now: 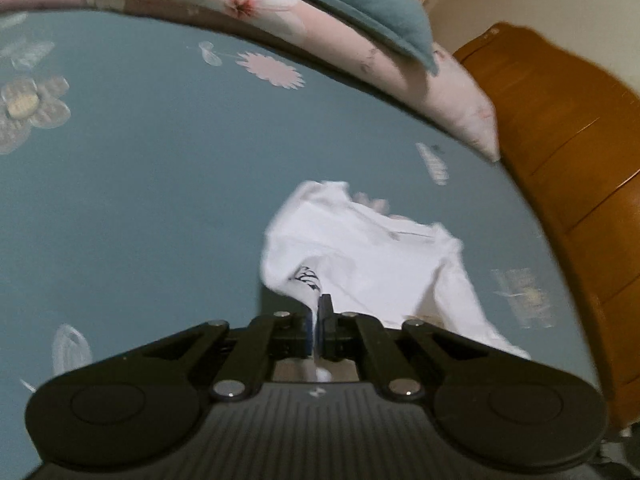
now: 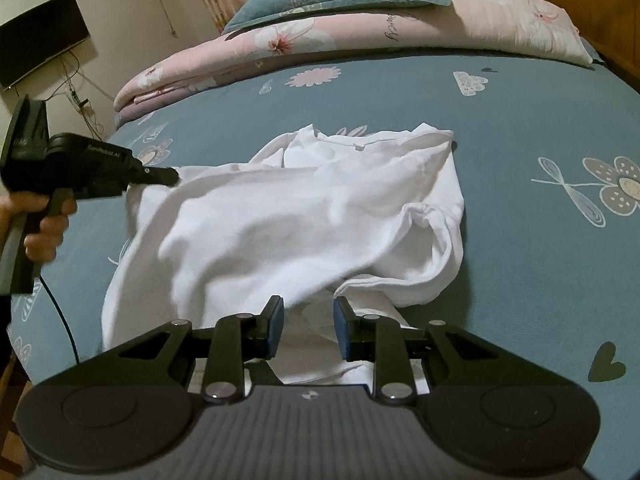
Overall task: Fold clothes
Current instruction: 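Hold the sleeve with the left tool while the right tool grasps the shirt body, then pull the shirt apart with both tools and lay it on the bed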
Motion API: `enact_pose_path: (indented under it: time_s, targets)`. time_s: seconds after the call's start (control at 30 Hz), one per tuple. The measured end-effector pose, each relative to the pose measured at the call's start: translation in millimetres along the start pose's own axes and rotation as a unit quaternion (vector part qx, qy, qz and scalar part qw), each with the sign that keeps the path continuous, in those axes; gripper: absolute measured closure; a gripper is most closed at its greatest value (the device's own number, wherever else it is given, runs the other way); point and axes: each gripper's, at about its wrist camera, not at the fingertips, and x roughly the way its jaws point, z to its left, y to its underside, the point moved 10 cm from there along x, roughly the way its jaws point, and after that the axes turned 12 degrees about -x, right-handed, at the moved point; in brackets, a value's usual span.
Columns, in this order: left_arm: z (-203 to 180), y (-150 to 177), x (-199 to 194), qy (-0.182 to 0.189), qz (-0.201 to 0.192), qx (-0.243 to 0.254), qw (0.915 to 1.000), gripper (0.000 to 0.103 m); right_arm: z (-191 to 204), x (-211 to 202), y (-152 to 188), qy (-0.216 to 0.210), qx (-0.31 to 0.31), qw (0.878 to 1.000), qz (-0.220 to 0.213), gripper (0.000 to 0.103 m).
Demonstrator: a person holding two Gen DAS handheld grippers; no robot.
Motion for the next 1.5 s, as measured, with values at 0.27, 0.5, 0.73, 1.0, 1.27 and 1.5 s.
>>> enact_pose_path:
  time_s: [0.27,0.5,0.73,1.0,1.27,1.5]
  targets:
    - [27.8,-21.1,-1.6,-0.058,-0.011,0.006,0.9982,0.103,-2.0,3.7,-1.3,-0.008,0.01,1.0,-0.005,0.072]
    - [25.0,-17.0,5.8,-0.057,-0.009,0.004,0.9983,0.103,46.8,-5.7,-26.3,-0.142,0.053,0.988,-0.042,0.072]
    - [24.6,-15.3,4.1,-0.056,-0.006,0.003,0.9984,0.103,121.8,15.9,-33.9,-0.212,0.022,0.977,-0.007,0.06]
    - [25.3,-10.3,-3.8,-0.06,0.001,0.013,0.9981,0.103,115.3,31.0,-17.2,-0.157,-0.027,0.987,0.024,0.102]
    - [28.1,-10.6,-8.6,-0.065,0.003,0.015,0.9977,0.103,18.2,-12.0,-18.8,-0.034,-0.037,0.999,0.019,0.102]
    - [37.6,-18.8,-11.2,-0.09,-0.002,0.009,0.9959,0.103,-67.9,-40.5,-15.7,0.065,-0.028,0.997,0.028,0.102]
